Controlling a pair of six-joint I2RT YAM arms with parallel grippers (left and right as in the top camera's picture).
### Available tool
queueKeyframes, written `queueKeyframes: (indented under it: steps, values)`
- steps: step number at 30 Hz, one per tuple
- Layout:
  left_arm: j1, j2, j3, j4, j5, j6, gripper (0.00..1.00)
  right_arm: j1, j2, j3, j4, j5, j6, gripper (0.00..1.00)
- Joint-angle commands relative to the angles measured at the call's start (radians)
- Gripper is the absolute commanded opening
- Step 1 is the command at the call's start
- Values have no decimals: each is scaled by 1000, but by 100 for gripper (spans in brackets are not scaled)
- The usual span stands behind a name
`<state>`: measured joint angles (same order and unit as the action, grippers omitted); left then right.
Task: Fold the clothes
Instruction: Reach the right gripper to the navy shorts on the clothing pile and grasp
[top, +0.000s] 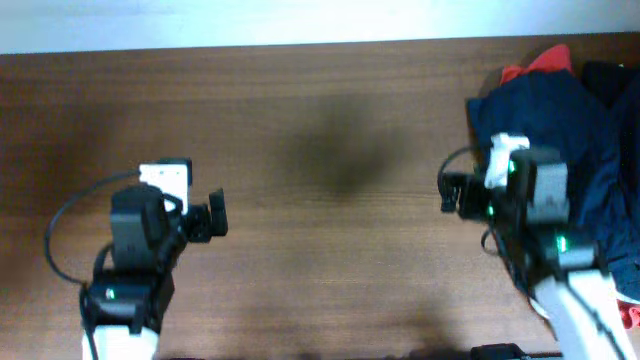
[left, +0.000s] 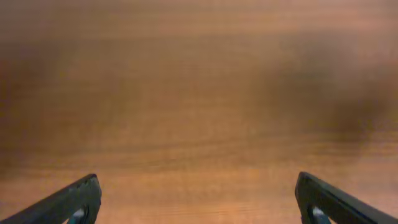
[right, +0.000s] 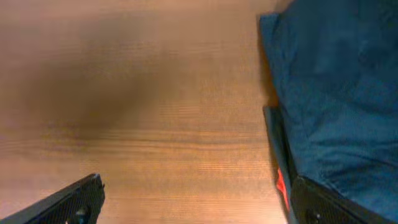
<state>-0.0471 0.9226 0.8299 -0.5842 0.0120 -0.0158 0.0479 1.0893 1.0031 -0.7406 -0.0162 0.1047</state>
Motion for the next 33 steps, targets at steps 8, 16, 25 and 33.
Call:
queueKeyframes:
  steps: [8,16,25,33]
  values:
    - [2,159,112,-13,11,-7,99,-5,551,126,306,500,-132,95]
    - [2,167,112,-12,11,-7,99,-127,767,126,458,479,0,63]
    - [2,167,112,-7,11,-7,99,-164,776,126,468,280,-71,68]
    - [2,179,112,-7,11,-7,99,-143,844,126,459,323,-198,56]
